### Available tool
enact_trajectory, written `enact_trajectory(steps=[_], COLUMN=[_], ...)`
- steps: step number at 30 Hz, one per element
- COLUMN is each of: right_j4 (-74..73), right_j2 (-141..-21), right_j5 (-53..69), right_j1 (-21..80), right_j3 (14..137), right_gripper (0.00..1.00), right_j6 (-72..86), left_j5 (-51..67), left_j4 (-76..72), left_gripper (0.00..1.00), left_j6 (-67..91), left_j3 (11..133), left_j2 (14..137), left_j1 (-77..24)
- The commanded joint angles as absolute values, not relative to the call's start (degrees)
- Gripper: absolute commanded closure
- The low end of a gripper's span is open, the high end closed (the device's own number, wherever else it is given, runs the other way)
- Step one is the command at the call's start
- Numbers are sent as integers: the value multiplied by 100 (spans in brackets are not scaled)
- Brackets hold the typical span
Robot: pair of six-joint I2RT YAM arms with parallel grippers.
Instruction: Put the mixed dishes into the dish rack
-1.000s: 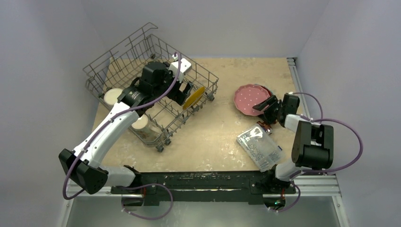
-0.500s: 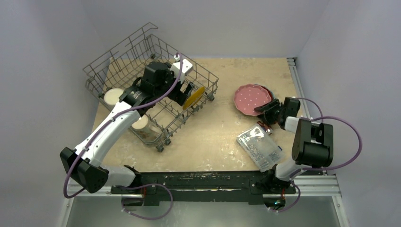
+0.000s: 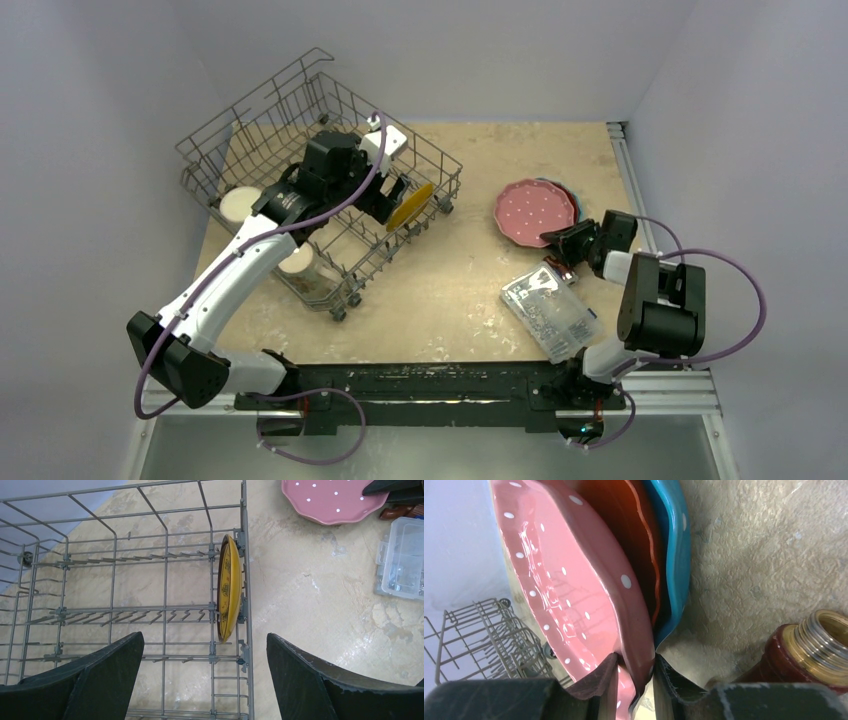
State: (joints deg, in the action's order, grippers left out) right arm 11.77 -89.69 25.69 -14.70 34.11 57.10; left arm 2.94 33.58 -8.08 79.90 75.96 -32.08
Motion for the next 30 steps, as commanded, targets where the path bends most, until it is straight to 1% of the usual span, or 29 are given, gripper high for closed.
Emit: enact_trajectory(steps=[1,4,8,10,15,24,30], right_j4=[1216,1123,986,889,625,1237,1128], right_j2=[-8600,-8491,-8209,-8066,-7748,-7266,-6945], right_j5=[2615,2802,2898,2972,3050,3342,3375], right_j1=[-1505,-1524,-1537,-1562,-1595,-1650,-1644], right_j3=[3390,3469,3502,3555,3760,3511,3664], right_gripper=[86,93,96,100,100,100,100], right_j6=[5814,5881,6045,6144,6302,6788,6625], left_j5=[261,239,252,189,199,191,184], left_j4=[3271,3261,3273,3253,3271,3252,3232], left_gripper=[9,9,9,9,9,9,9], left_j6=[-807,-816,-817,-845,-847,-854,-858], left_j3=[8139,8134,8128,8114,8130,8121,8100], left_j2=[7560,7569,7538,7524,7492,7413,7388], left_j1=[-3253,-3254,-3272,-3270,-3274,-3270,-3272])
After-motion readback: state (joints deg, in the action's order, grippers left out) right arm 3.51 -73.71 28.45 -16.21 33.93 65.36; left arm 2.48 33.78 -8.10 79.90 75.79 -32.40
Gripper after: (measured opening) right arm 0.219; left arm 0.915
